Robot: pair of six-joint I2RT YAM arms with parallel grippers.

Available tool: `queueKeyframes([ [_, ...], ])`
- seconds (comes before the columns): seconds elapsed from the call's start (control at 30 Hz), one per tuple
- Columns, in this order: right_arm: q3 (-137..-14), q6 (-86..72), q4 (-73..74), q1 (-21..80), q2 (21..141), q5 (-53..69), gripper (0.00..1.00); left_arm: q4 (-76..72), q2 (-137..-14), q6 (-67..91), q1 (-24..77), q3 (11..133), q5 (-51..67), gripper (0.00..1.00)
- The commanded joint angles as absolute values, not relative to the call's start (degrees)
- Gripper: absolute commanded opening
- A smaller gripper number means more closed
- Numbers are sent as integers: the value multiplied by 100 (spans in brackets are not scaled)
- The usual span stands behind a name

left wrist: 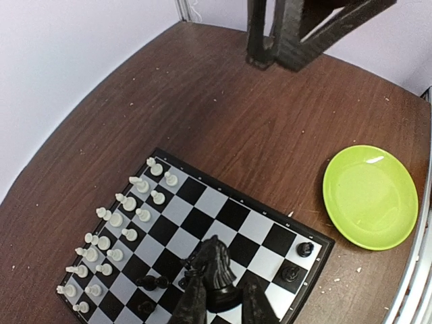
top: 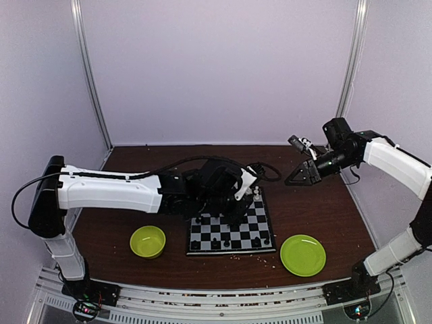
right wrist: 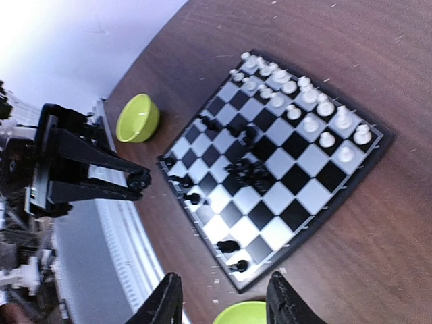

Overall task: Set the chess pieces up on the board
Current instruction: Pick up the knight from the chessboard, then pass from the left arm to the right

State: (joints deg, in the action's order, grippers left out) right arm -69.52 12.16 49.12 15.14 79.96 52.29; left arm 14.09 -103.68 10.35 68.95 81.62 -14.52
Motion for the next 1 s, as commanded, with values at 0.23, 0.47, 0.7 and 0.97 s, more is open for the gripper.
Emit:
queueKeyframes([
  [0.23, -7444, 625, 5430, 1864, 9135, 7382, 46, 781, -10309, 774, 7004, 8188, -1649, 10],
  [0.47, -7515, 472, 5335, 2297, 9448, 7577, 43, 799, -10318, 731, 7027, 8252, -1661, 10],
  [0.7, -7603, 359, 5185, 2389, 9624, 7548, 40, 850, -10335, 681, 7058, 8316, -1673, 10],
  [0.97, -7863, 582, 5460, 2510, 9975, 7598, 35, 887, -10395, 640, 7065, 8391, -1565, 10],
])
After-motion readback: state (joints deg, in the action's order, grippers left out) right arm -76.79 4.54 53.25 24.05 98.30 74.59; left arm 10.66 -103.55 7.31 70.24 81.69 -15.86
